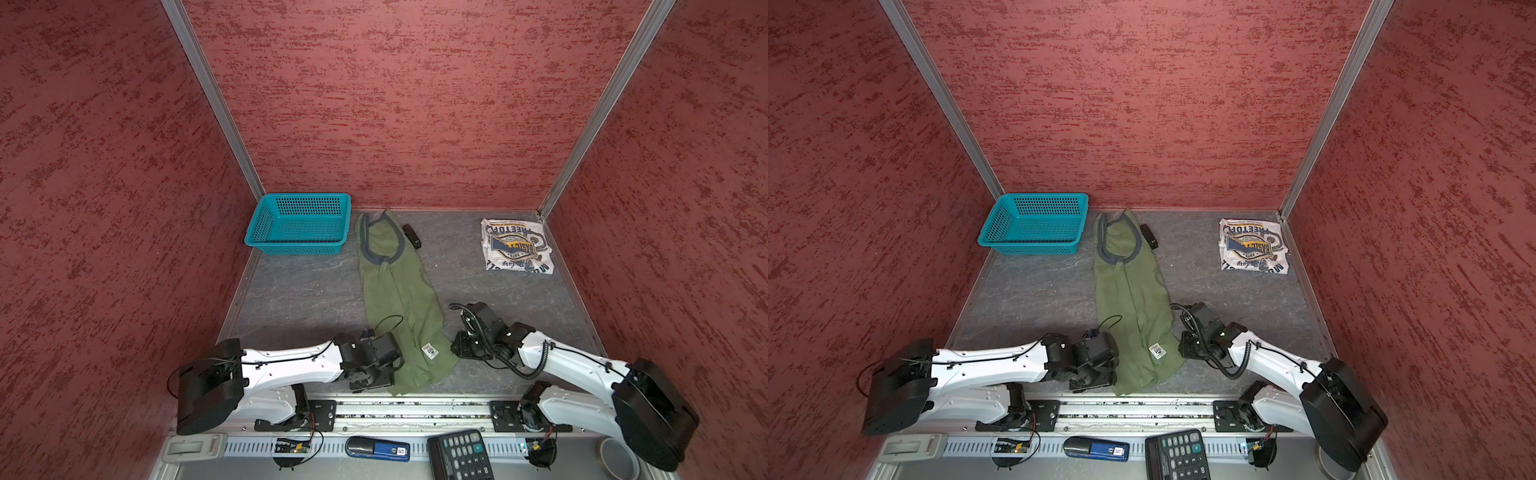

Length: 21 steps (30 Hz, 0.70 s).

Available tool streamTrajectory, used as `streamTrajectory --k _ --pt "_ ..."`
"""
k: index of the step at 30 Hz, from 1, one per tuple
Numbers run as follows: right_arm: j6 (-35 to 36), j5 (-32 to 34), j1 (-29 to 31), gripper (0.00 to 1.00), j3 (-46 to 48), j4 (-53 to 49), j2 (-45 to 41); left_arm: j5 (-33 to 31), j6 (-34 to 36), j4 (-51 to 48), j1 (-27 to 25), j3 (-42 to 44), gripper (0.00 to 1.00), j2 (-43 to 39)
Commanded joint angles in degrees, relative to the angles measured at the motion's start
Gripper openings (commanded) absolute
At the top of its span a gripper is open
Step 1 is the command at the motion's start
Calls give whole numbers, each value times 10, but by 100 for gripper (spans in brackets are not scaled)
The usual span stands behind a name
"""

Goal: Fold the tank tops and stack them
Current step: 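Grasp the hem nearest the robot with both grippers and lift it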

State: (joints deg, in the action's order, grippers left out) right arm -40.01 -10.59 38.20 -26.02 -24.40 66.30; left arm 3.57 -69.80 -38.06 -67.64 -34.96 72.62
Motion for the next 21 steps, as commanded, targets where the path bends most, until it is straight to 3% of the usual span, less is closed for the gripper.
streamTrajectory --k 1,10,21 --pt "-13 -10 7 30 17 6 -2 5 -36 66 -14 9 69 18" --pt "-60 -2 45 16 37 9 -31 12 -44 111 -34 9 61 51" --pt "-126 25 111 4 38 -22 -84 -30 -48 51 -49 -7 23 24"
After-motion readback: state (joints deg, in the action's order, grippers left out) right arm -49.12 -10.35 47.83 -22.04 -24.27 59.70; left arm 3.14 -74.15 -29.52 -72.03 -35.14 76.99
